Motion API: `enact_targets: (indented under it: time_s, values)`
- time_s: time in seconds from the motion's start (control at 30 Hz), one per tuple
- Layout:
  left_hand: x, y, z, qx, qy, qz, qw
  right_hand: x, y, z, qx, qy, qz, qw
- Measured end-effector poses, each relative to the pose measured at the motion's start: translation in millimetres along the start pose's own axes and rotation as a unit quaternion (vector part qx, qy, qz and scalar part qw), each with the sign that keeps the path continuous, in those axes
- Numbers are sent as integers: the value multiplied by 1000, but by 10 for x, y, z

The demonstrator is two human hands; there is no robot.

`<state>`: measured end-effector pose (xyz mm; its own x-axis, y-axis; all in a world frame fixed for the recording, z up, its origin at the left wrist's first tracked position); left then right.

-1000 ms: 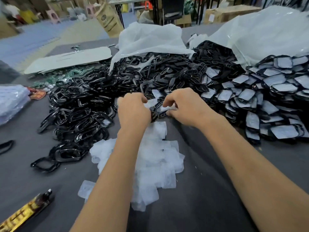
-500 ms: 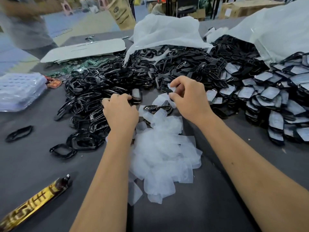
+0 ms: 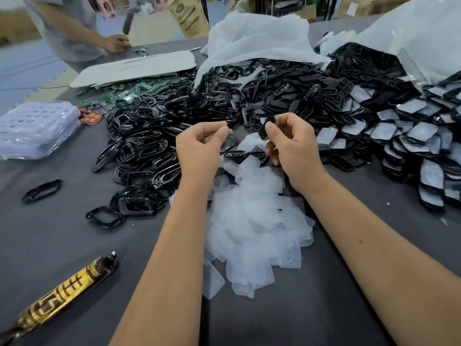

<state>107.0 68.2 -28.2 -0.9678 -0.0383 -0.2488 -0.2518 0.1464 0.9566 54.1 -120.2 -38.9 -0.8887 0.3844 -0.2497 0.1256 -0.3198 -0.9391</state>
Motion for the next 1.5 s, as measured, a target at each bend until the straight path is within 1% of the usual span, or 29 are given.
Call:
enact_targets:
  time_s: [0.07,0.1,0.17,0.23,0.33,0.47,0.5,0.6,0.77,0.87,1.07,1.13,1.2,1.3,1.4,1.5]
  values:
    - [31,-73,-60,100,-26,63,993,14,-25,-22,-16,-31,5,999]
    - [46,-104,-95,127,-39,83,988,21,-48,-40,-7,-51,15,999]
    - [52,-145,-146,137,-56,89,985,43,-93,-86,5,-91,36,995]
    - [53,-158,-187,113,-67,73,989,62,-114,-105,-3,-112,43,993]
    - [55,-151,-239,37,-102,39,993,66,-115,-97,-8,-103,37,994]
    - [79,-52,-285,-105,-127,-68,984,57,-67,-62,-54,-60,-3,997]
    - [89,-27,-285,-120,-128,-81,981,52,-60,-52,-65,-50,-7,997]
    - [113,-3,-282,-120,-138,-83,980,37,-47,-33,-90,-36,-16,995]
    - [159,-2,-320,-180,-170,-109,963,34,-30,-36,-116,-50,-30,992]
    - [146,6,-300,-174,-139,-107,969,29,-23,-42,-125,-55,-41,990]
    - [85,-25,-190,-109,-65,-64,990,-8,32,3,-126,-24,-57,990]
    - [90,-28,-174,-106,-58,-61,991,-2,38,11,-115,-12,-54,992]
    - [97,-16,-184,-105,-67,-61,990,5,39,18,-100,-2,-51,994]
    - [96,-22,-184,-80,-67,-48,993,14,33,21,-74,7,-45,996]
    - [76,-53,-129,-61,-32,-26,997,17,24,16,-57,14,-29,998]
    - [66,-71,-88,9,0,7,1000,13,17,2,-38,13,-10,999]
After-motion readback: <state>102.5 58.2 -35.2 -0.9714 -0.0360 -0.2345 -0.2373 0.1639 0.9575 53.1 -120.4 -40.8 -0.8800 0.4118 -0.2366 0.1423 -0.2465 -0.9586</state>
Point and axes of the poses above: each hand's wrist, its own x-axis away from the middle knuckle, its own z-axis out of the back of the hand, y = z × x, the point moved 5 cm from there along -x, towards the middle knuckle, and after that the axes turned 14 degrees about x, right-handed, at the moved point
